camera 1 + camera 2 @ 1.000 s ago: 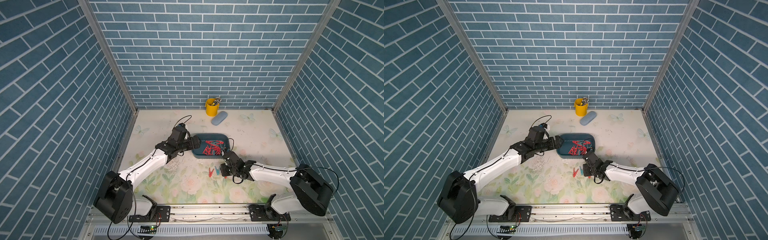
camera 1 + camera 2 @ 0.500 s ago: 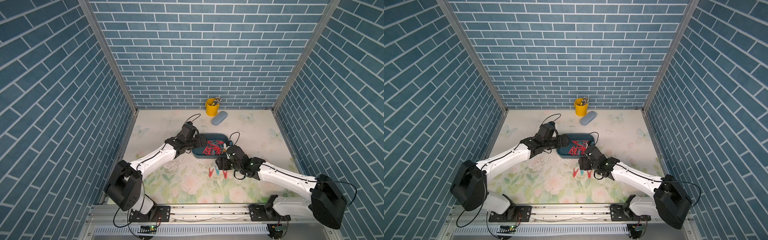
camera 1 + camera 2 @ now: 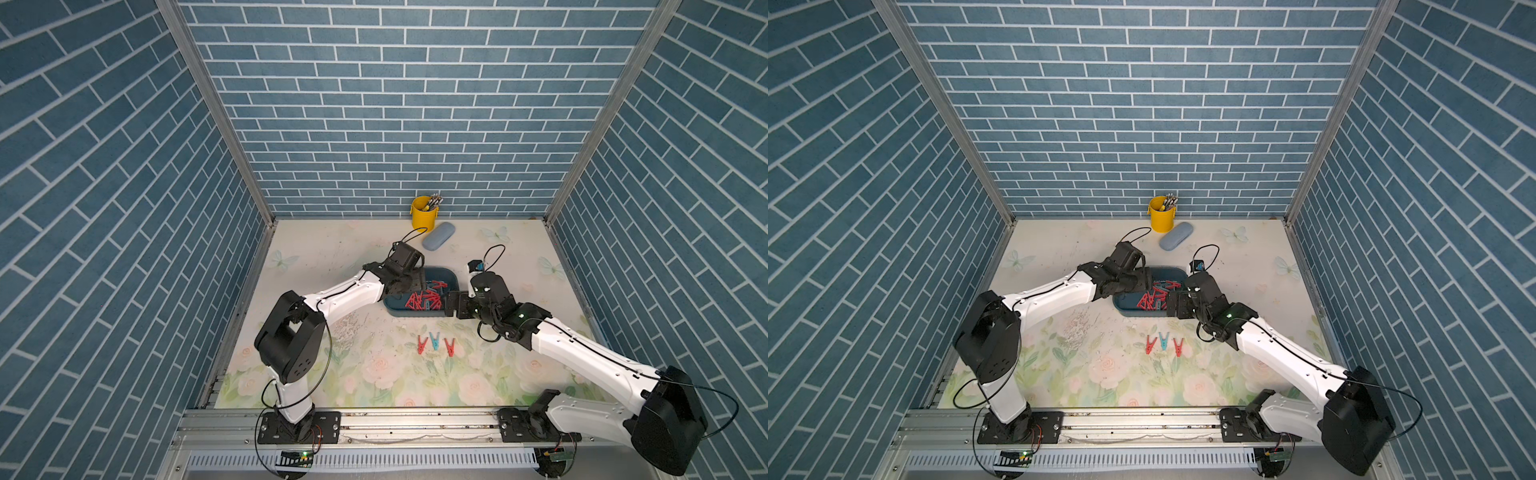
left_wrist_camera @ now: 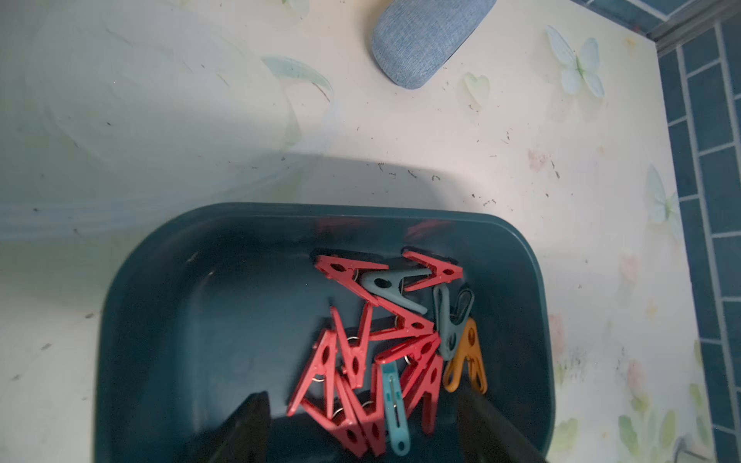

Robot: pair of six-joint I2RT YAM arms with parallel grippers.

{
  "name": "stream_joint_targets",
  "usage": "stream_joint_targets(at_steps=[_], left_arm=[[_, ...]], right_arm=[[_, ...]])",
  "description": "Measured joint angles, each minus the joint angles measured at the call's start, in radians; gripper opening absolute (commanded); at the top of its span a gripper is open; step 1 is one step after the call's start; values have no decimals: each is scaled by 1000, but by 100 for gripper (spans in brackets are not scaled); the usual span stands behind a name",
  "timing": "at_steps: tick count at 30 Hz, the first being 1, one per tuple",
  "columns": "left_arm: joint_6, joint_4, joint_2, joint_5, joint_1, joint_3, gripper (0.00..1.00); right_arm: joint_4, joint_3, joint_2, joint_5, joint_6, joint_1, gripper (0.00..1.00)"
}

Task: Take the clothespins out of the storage box
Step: Pick up the clothespin from the storage box.

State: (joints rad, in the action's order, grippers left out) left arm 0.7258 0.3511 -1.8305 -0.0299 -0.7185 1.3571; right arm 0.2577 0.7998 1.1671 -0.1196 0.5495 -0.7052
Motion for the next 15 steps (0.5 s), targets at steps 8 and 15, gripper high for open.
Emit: stream_joint_targets(at_steps=[8,15], left_arm=[[-33,69,-156,-45,-50,151,39],[-68,128,-259,-68,-61,219,23]], right_arm=[[5,0,-6,17,-35,62,99],[9,0,-6,34,-54,83,99]])
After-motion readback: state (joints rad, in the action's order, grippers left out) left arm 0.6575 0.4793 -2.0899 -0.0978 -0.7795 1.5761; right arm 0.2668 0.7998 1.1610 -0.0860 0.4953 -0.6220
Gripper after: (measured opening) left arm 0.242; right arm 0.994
